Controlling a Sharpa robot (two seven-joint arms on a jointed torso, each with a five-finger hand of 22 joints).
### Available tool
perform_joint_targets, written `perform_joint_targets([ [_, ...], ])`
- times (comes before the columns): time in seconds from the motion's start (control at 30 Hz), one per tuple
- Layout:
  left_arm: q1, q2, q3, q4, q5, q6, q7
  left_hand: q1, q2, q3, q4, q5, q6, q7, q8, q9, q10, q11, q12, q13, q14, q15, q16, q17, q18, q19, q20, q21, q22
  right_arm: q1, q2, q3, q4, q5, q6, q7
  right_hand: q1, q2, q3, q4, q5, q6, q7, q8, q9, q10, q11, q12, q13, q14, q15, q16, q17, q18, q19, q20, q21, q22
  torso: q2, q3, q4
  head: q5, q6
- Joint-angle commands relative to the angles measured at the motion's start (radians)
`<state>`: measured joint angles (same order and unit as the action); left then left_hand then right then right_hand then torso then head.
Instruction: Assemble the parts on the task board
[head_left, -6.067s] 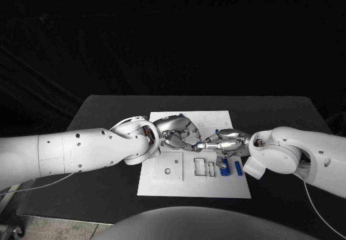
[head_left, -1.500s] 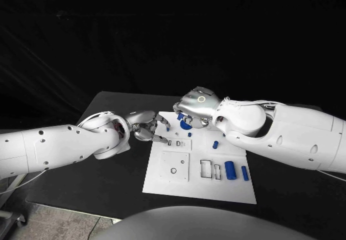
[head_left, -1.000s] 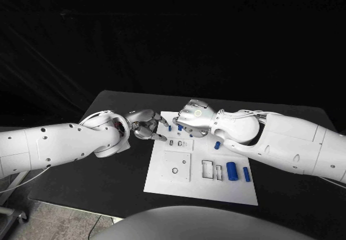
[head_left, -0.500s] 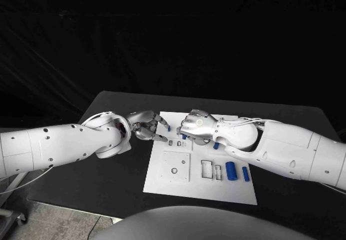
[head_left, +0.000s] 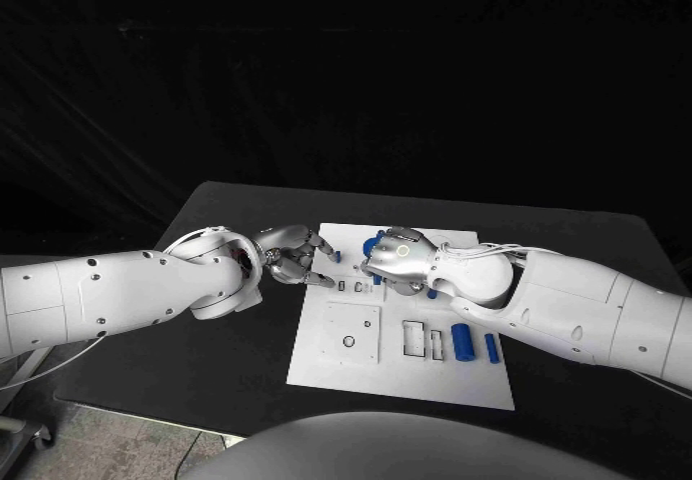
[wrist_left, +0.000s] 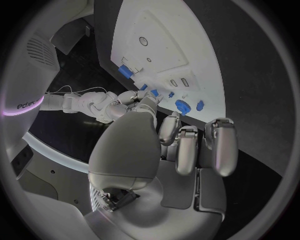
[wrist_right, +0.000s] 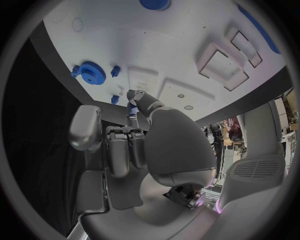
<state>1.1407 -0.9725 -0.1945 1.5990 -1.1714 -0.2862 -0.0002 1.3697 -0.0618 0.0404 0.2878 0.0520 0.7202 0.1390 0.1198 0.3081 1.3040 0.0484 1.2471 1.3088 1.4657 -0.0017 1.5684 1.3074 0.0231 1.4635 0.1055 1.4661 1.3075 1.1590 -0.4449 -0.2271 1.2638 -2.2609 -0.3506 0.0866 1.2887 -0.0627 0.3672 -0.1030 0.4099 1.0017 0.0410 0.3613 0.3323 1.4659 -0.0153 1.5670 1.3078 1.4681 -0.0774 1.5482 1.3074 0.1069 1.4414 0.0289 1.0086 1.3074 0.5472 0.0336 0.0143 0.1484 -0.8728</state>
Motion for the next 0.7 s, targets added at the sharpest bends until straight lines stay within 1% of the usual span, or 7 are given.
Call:
perform_joint_targets([
  [0.03,0.001,0.003,-0.001,0.002,0.012,0.017,0.001,0.002,0.01,-0.006,-0.003,-0.003,0.008,0.0,0.004,-0.002,0.003,0.004,-0.002,0.064,0.105,0.006,0.002,0.263,0.006,0.007,0.008,0.004,0.225,-0.006,0.006,0.0,-0.014,-0.012,0.016,-0.021,-0.011,0.002,-0.005,-0.001,-0.004,-0.003,-0.003,-0.005,0.006,0.105,-0.008,0.004,0.263,0.092,0.001,-0.001,0.205,-0.012,-0.002,0.006,-0.004,0.112,-0.001,-0.0003,0.0001,0.0,0.0],
  [0.23,0.001,0.004,-0.002,0.002,0.018,0.02,0.003,0.004,0.011,-0.005,-0.003,-0.003,0.009,0.001,0.004,-0.002,0.003,0.005,-0.002,0.064,0.105,0.007,0.002,0.263,0.006,0.007,0.008,0.004,0.225,-0.017,0.014,0.0,-0.034,-0.011,0.018,-0.026,-0.012,0.004,-0.013,-0.001,-0.023,-0.008,-0.006,-0.025,0.007,0.105,-0.012,0.004,0.263,0.092,-0.002,-0.002,0.204,-0.011,-0.003,0.005,-0.007,0.114,-0.001,-0.0004,-0.0006,0.004,0.0],
  [0.3,0.001,0.005,-0.002,0.002,0.02,0.021,0.003,0.005,0.012,-0.005,-0.004,-0.003,0.01,0.001,0.005,-0.002,0.004,0.005,-0.002,0.064,0.105,0.007,0.002,0.263,0.005,0.007,0.008,0.004,0.225,-0.019,0.016,0.0,-0.037,-0.009,0.018,-0.026,-0.012,0.005,-0.013,-0.001,-0.025,-0.009,-0.007,-0.028,0.007,0.105,-0.013,0.004,0.263,0.092,-0.003,-0.002,0.203,-0.011,-0.003,0.004,-0.007,0.114,-0.001,-0.0002,-0.0006,0.004,0.0],
  [0.5,0.001,0.008,-0.002,0.001,0.024,0.026,0.002,0.006,0.013,-0.005,-0.004,-0.003,0.011,0.002,0.005,-0.002,0.004,0.005,-0.001,0.064,0.105,0.007,0.002,0.263,0.006,0.007,0.008,0.004,0.225,-0.024,0.02,0.0,-0.044,-0.005,0.023,-0.027,-0.012,0.007,-0.023,-0.002,-0.054,-0.023,-0.01,-0.059,0.007,0.105,-0.018,0.004,0.263,0.092,-0.007,-0.002,0.204,-0.011,-0.002,0.001,-0.01,0.117,-0.001,-0.0006,-0.0011,0.005,0.0],
  [0.7,0.001,0.011,-0.003,0.0,0.027,0.03,0.002,0.006,0.013,-0.005,-0.004,-0.003,0.011,0.002,0.005,-0.002,0.004,0.005,-0.001,0.064,0.105,0.007,0.002,0.263,0.006,0.007,0.008,0.004,0.225,-0.026,0.023,0.0,-0.047,-0.004,0.029,-0.029,-0.013,0.008,-0.027,-0.001,-0.066,-0.024,-0.011,-0.067,0.007,0.105,-0.019,0.004,0.263,0.092,-0.008,-0.002,0.203,-0.011,-0.002,0.0,-0.011,0.117,-0.001,-0.0007,-0.0007,0.004,0.0],
])
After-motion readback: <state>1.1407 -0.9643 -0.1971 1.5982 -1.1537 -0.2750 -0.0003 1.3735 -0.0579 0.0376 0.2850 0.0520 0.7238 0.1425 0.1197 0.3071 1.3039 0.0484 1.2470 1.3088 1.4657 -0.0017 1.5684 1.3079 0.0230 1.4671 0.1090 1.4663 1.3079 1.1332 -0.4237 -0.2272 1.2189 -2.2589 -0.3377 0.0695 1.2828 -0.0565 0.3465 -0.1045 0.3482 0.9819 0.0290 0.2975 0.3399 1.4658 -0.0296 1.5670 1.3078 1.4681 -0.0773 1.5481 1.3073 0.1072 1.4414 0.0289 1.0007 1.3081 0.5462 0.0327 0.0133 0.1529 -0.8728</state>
